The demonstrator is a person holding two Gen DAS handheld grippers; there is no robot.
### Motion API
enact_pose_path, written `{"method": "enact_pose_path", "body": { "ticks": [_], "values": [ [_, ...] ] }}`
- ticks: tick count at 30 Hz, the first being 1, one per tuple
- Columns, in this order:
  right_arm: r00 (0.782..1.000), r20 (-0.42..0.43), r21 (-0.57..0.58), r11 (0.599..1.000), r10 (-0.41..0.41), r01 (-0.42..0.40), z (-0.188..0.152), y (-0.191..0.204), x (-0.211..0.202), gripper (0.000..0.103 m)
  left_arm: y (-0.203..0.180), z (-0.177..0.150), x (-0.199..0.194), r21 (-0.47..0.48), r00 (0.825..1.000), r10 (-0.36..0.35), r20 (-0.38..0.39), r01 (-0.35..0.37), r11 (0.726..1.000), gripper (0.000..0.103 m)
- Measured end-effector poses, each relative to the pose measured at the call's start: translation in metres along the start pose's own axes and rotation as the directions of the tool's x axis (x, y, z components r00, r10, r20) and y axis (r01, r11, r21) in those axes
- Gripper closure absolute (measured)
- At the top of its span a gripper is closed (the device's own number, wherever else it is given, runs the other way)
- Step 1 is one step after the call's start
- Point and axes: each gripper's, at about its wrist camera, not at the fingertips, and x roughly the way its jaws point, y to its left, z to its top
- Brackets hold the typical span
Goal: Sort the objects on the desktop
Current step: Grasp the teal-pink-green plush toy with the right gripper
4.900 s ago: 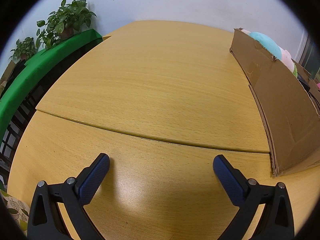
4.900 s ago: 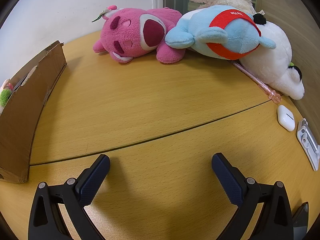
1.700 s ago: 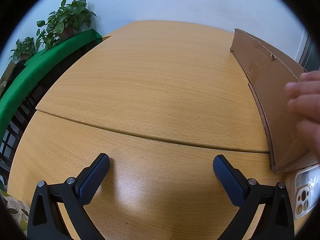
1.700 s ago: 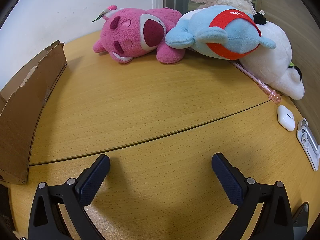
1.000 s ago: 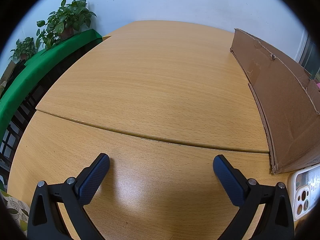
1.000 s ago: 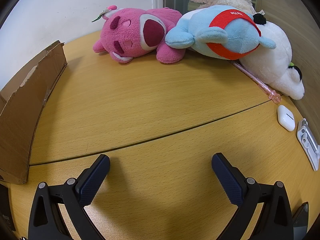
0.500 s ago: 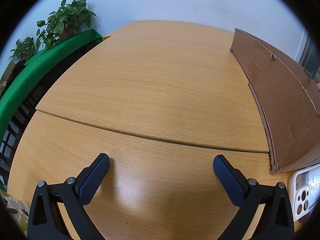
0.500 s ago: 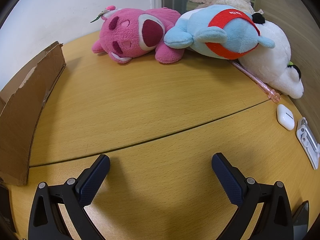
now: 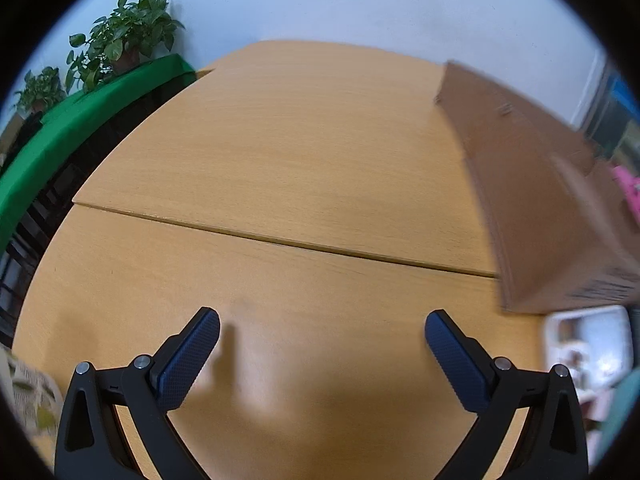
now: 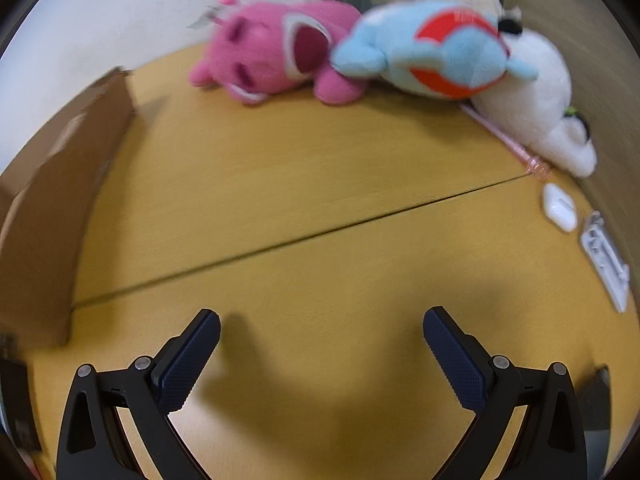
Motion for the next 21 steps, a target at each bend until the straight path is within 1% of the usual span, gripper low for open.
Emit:
{"method": "enact_pose_path", "body": {
  "ticks": [1, 2, 3, 4, 5, 6, 7, 8, 9, 10, 11, 12, 13, 14, 15, 16, 17, 18, 19, 20, 21],
  "values": [
    [1.000, 0.026, -0.033, 0.999, -0.010, 0.011, -0.011, 0.006, -0.019, 0.000, -0.003, -0.003, -0.018, -0.009, 0.998, -0.065, 0.016, 0.065, 0.998, 0.001],
    [0.999, 0.044, -0.058, 0.998, -0.006, 0.008, -0.018, 0.011, -0.035, 0.000, -0.008, -0.005, -0.037, -0.013, 0.992, -0.123, 0.031, 0.123, 0.992, 0.001],
    [0.998, 0.064, -0.078, 0.997, 0.026, -0.021, -0.025, 0.018, -0.054, 0.000, -0.015, -0.006, -0.054, -0.008, 0.985, -0.164, 0.046, 0.165, 0.986, 0.001],
    [0.992, 0.091, -0.095, 0.992, 0.086, -0.078, -0.032, 0.026, -0.078, 0.000, -0.024, -0.007, -0.071, 0.007, 0.978, -0.201, 0.059, 0.201, 0.980, 0.001],
    [0.980, 0.124, -0.107, 0.984, 0.157, -0.144, -0.040, 0.035, -0.102, 0.000, -0.036, -0.008, -0.085, 0.032, 0.969, -0.240, 0.061, 0.238, 0.971, 0.001],
    [0.968, 0.143, -0.113, 0.975, 0.205, -0.190, -0.047, 0.042, -0.118, 0.000, -0.048, -0.010, -0.094, 0.060, 0.958, -0.282, 0.053, 0.279, 0.958, 0.001],
    [0.947, 0.159, -0.129, 0.957, 0.279, -0.260, -0.055, 0.056, -0.138, 0.000, -0.063, -0.012, -0.101, 0.089, 0.942, -0.334, 0.030, 0.330, 0.940, 0.001],
    [0.920, 0.157, -0.158, 0.928, 0.360, -0.337, -0.065, 0.073, -0.156, 0.000, -0.078, -0.015, -0.105, 0.115, 0.923, -0.385, -0.005, 0.383, 0.917, 0.001],
    [0.898, 0.149, -0.182, 0.904, 0.414, -0.386, -0.072, 0.085, -0.167, 0.000, -0.092, -0.018, -0.106, 0.135, 0.900, -0.435, -0.039, 0.436, 0.890, 0.001],
    [0.854, 0.124, -0.228, 0.852, 0.505, -0.471, -0.085, 0.109, -0.182, 0.000, -0.107, -0.023, -0.106, 0.153, 0.868, -0.491, -0.073, 0.497, 0.854, 0.001],
    [0.819, 0.097, -0.264, 0.808, 0.566, -0.527, -0.095, 0.128, -0.192, 0.000, -0.123, -0.030, -0.104, 0.172, 0.839, -0.533, -0.109, 0.544, 0.822, 0.001],
    [0.794, 0.071, -0.295, 0.773, 0.604, -0.562, -0.103, 0.144, -0.198, 0.000, -0.135, -0.035, -0.099, 0.188, 0.819, -0.555, -0.146, 0.574, 0.797, 0.001],
    [0.765, 0.032, -0.347, 0.724, 0.644, -0.596, -0.117, 0.171, -0.204, 0.000, -0.147, -0.041, -0.093, 0.199, 0.808, -0.561, -0.180, 0.589, 0.783, 0.001],
    [0.752, 0.014, -0.387, 0.697, 0.659, -0.604, -0.130, 0.191, -0.209, 0.000, -0.157, -0.046, -0.086, 0.206, 0.804, -0.557, -0.210, 0.593, 0.778, 0.001],
    [0.747, 0.002, -0.427, 0.676, 0.665, -0.601, -0.141, 0.208, -0.212, 0.000, -0.166, -0.052, -0.077, 0.205, 0.797, -0.553, -0.243, 0.599, 0.774, 0.002],
    [0.755, -0.014, -0.469, 0.662, 0.656, -0.584, -0.152, 0.226, -0.212, 0.000, -0.169, -0.055, -0.070, 0.196, 0.789, -0.554, -0.266, 0.607, 0.770, 0.005],
    [0.773, -0.027, -0.501, 0.660, 0.634, -0.559, -0.161, 0.239, -0.210, 0.000, -0.170, -0.058, -0.064, 0.178, 0.773, -0.565, -0.288, 0.623, 0.762, 0.006],
    [0.795, -0.035, -0.524, 0.666, 0.606, -0.531, -0.170, 0.248, -0.206, 0.000, -0.168, -0.062, -0.063, 0.149, 0.747, -0.594, -0.297, 0.651, 0.744, 0.007],
    [0.814, -0.043, -0.535, 0.675, 0.579, -0.508, -0.177, 0.254, -0.201, 0.000, -0.166, -0.064, -0.061, 0.120, 0.722, -0.622, -0.304, 0.676, 0.727, 0.013],
    [0.826, -0.057, -0.537, 0.681, 0.560, -0.499, -0.182, 0.258, -0.195, 0.003, -0.163, -0.066, -0.060, 0.099, 0.704, -0.640, -0.308, 0.693, 0.714, 0.015],
    [0.831, -0.068, -0.535, 0.683, 0.552, -0.498, -0.182, 0.258, -0.188, 0.004, -0.163, -0.066, -0.058, 0.094, 0.700, -0.645, -0.306, 0.696, 0.712, 0.015]
  ]
}}
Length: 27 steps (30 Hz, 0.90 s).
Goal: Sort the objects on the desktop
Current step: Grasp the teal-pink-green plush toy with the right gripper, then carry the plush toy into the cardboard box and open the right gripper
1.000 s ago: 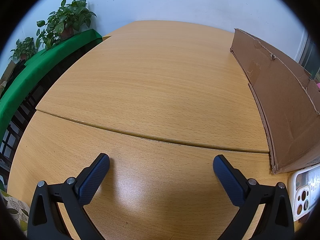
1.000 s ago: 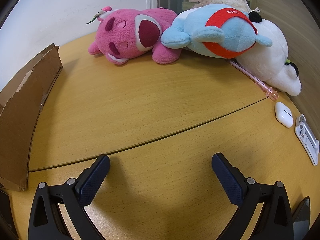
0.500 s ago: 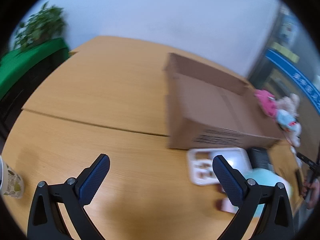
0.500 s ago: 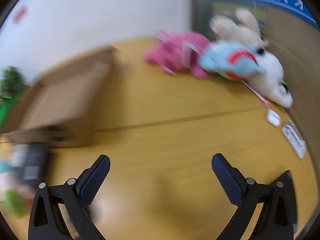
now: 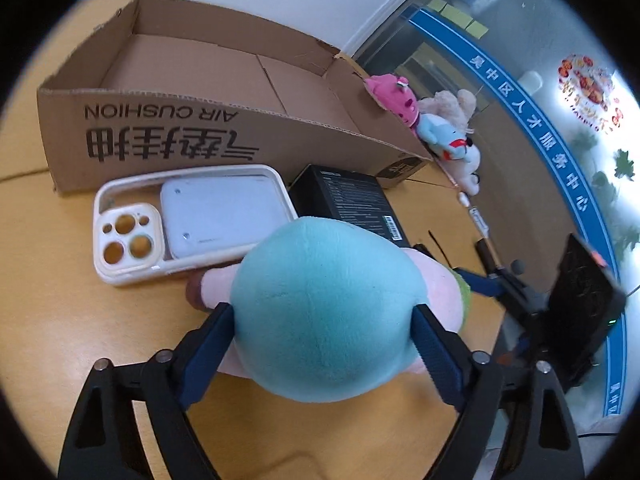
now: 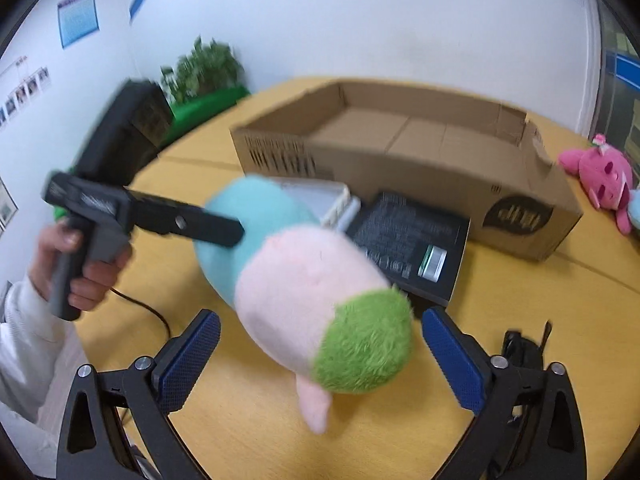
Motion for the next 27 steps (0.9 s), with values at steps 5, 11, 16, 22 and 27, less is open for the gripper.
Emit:
{"method": "enact_pose_path", "body": {
  "ticks": [5, 11, 16, 22, 27],
  "values": [
    [0.999, -0.038, 0.015, 1.000, -0.007, 0.008, -0.010, -0.006, 0.017, 0.019, -0.004, -0.008, -0.001, 0.005, 1.000, 0.000, 0.014, 0.000, 1.000, 0.022],
    [1.000, -0.014, 0.006, 1.000, 0.018, -0.018, 0.002, -0.004, 0.006, 0.025, -0.016, -0.009, -0.014, -0.024, 0.994, 0.010, 0.108, -0.008, 1.000, 0.029],
    [0.995, 0.097, -0.046, 0.998, 0.034, -0.030, 0.042, -0.001, -0.030, 0.025, -0.059, 0.022, -0.061, 0.114, 0.968, 0.064, 0.243, -0.094, 0.989, 0.029],
    [0.972, 0.236, -0.131, 0.991, 0.014, 0.018, 0.118, -0.001, -0.070, 0.025, -0.093, 0.090, -0.109, 0.192, 0.923, 0.081, 0.376, -0.164, 0.968, 0.029],
    [0.940, 0.341, -0.213, 0.974, 0.004, 0.073, 0.196, 0.000, -0.101, 0.025, -0.107, 0.147, -0.150, 0.217, 0.874, 0.068, 0.481, -0.194, 0.957, 0.029]
  ]
}}
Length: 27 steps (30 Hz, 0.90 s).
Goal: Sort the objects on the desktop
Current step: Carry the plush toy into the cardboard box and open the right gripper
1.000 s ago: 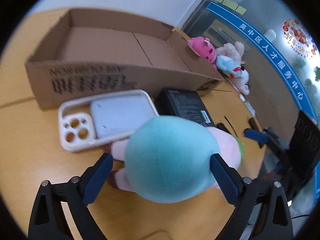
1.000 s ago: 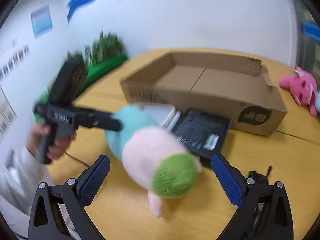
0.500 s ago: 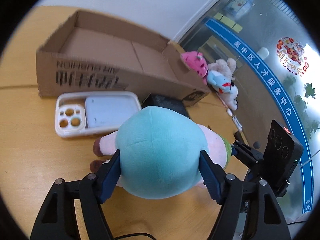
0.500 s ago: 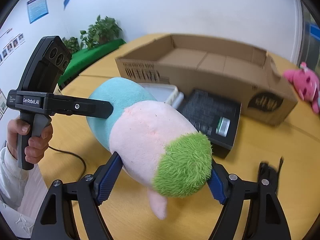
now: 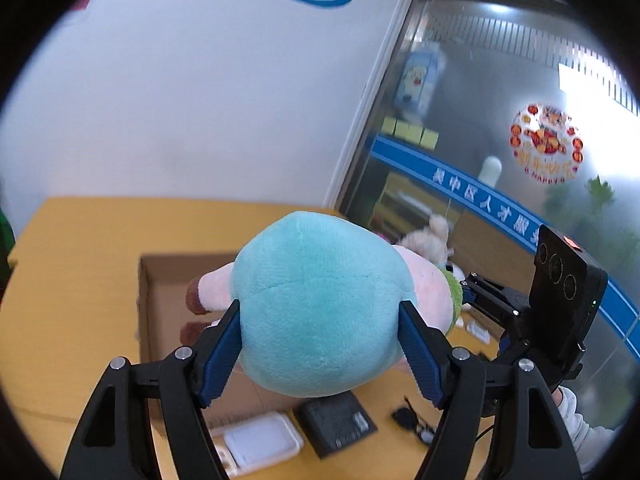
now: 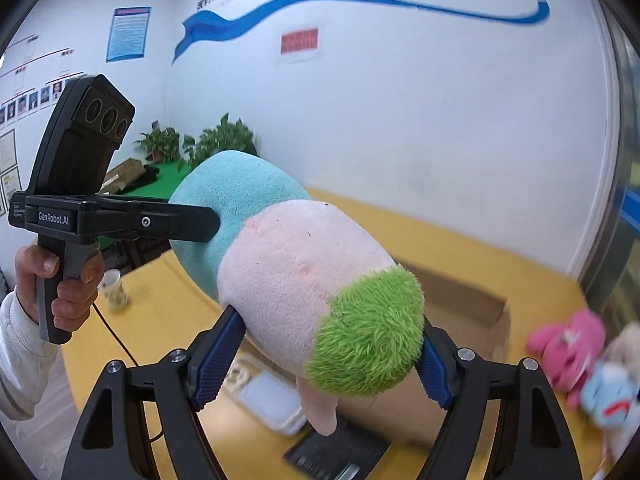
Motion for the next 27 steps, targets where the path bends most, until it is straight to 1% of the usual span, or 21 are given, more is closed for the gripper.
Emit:
{"method": "enact_pose_path", "body": {
  "ticks": [1, 4, 7, 10, 12, 14, 18, 20, 21, 23, 24, 27],
  "values": [
    [1.000, 0.009, -0.013, 1.000, -0.002, 0.002, 0.013, -0.003, 0.002, 0.025, 0.003, 0.013, -0.001, 0.008, 1.000, 0.023, 0.021, -0.023, 1.000, 0.029],
    [0.999, 0.036, -0.059, 0.998, -0.005, 0.007, 0.055, -0.013, 0.013, 0.025, 0.015, 0.049, -0.001, 0.020, 0.997, 0.040, 0.070, -0.042, 0.999, 0.029],
    [0.999, 0.040, -0.083, 0.997, 0.008, -0.004, 0.092, -0.028, 0.036, 0.025, 0.031, 0.073, 0.005, 0.020, 0.994, 0.063, 0.094, -0.065, 0.998, 0.029],
    [0.999, 0.021, -0.085, 0.996, 0.028, -0.026, 0.114, -0.045, 0.068, 0.025, 0.057, 0.091, 0.022, 0.005, 0.991, 0.093, 0.093, -0.094, 0.996, 0.029],
    [0.999, -0.001, -0.085, 0.995, 0.044, -0.044, 0.123, -0.057, 0.097, 0.025, 0.081, 0.100, 0.042, -0.023, 0.992, 0.106, 0.073, -0.104, 0.994, 0.029],
    [0.998, -0.033, -0.076, 0.995, 0.061, -0.063, 0.127, -0.071, 0.134, 0.025, 0.104, 0.103, 0.062, -0.057, 0.993, 0.114, 0.044, -0.111, 0.992, 0.029],
    [0.988, -0.118, -0.033, 0.994, 0.103, -0.107, 0.116, -0.097, 0.204, 0.025, 0.156, 0.093, 0.114, -0.139, 0.991, 0.123, -0.046, -0.128, 0.982, 0.029],
    [0.979, -0.164, -0.006, 0.992, 0.124, -0.127, 0.101, -0.108, 0.242, 0.025, 0.186, 0.077, 0.143, -0.193, 0.987, 0.121, -0.108, -0.140, 0.971, 0.029],
    [0.970, -0.194, 0.017, 0.990, 0.143, -0.142, 0.090, -0.115, 0.265, 0.025, 0.194, 0.071, 0.153, -0.210, 0.984, 0.121, -0.130, -0.146, 0.967, 0.029],
    [0.955, -0.238, 0.056, 0.984, 0.176, -0.167, 0.072, -0.123, 0.296, 0.025, 0.216, 0.052, 0.181, -0.253, 0.972, 0.124, -0.197, -0.173, 0.952, 0.029],
    [0.941, -0.270, 0.090, 0.979, 0.202, -0.184, 0.059, -0.129, 0.318, 0.025, 0.223, 0.044, 0.192, -0.270, 0.966, 0.127, -0.226, -0.187, 0.944, 0.029],
    [0.913, -0.330, 0.137, 0.969, 0.240, -0.205, 0.026, -0.134, 0.356, 0.025, 0.245, 0.018, 0.221, -0.319, 0.939, 0.128, -0.320, -0.234, 0.918, 0.029]
  ]
}}
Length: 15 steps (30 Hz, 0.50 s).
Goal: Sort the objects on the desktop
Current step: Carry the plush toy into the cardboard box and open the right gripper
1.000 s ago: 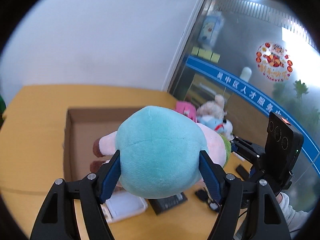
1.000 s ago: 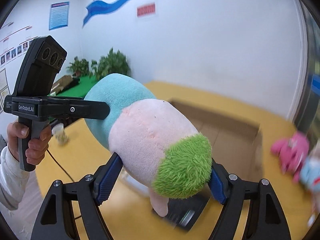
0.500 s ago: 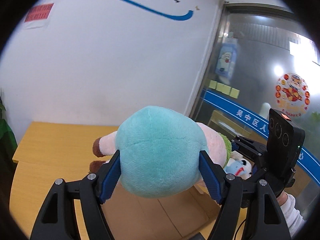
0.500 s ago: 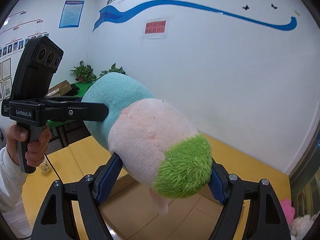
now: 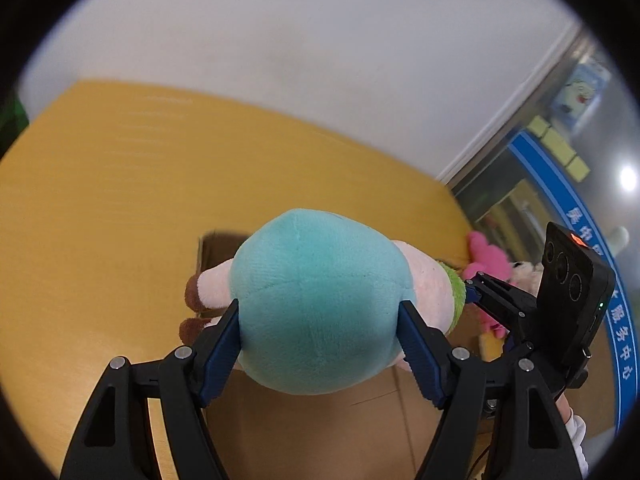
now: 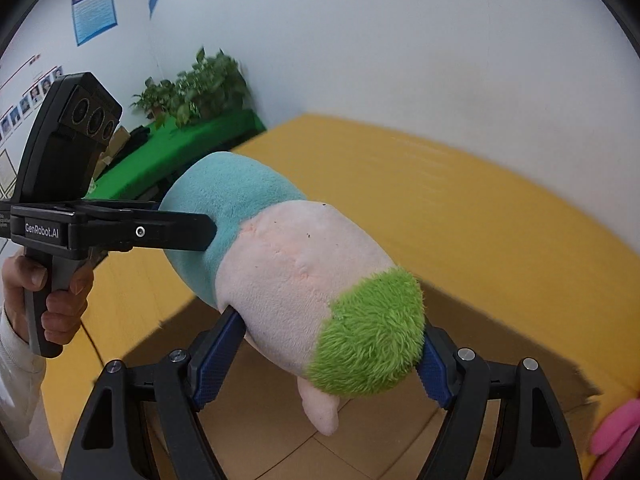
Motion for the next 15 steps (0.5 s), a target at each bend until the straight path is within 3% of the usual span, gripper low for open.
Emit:
{"method": "enact_pose_path", "body": {
  "ticks": [4, 8, 11, 15],
  "values": [
    [0.998, -0.061, 0.068, 0.997, 0.028, -0.024, -0.024, -0.019, 0.042, 0.025, 0.009, -0.003, 0.037, -0.043, 0.996, 0.034, -0.081, -0.038, 0.998, 0.029],
    [0.996, -0.073, 0.125, 0.992, 0.044, -0.034, -0.039, -0.030, 0.056, 0.025, 0.007, 0.000, 0.057, -0.092, 0.988, 0.024, -0.154, -0.039, 0.995, 0.029],
    [0.997, -0.068, 0.145, 0.989, 0.041, -0.031, -0.031, -0.040, 0.062, 0.025, 0.013, 0.008, 0.067, -0.145, 0.985, 0.003, -0.172, -0.028, 0.989, 0.028],
    [1.000, -0.027, 0.159, 0.987, 0.011, -0.007, -0.026, -0.040, 0.061, 0.025, 0.016, 0.009, 0.060, -0.141, 0.985, 0.030, -0.173, -0.054, 0.988, 0.029]
  ]
}}
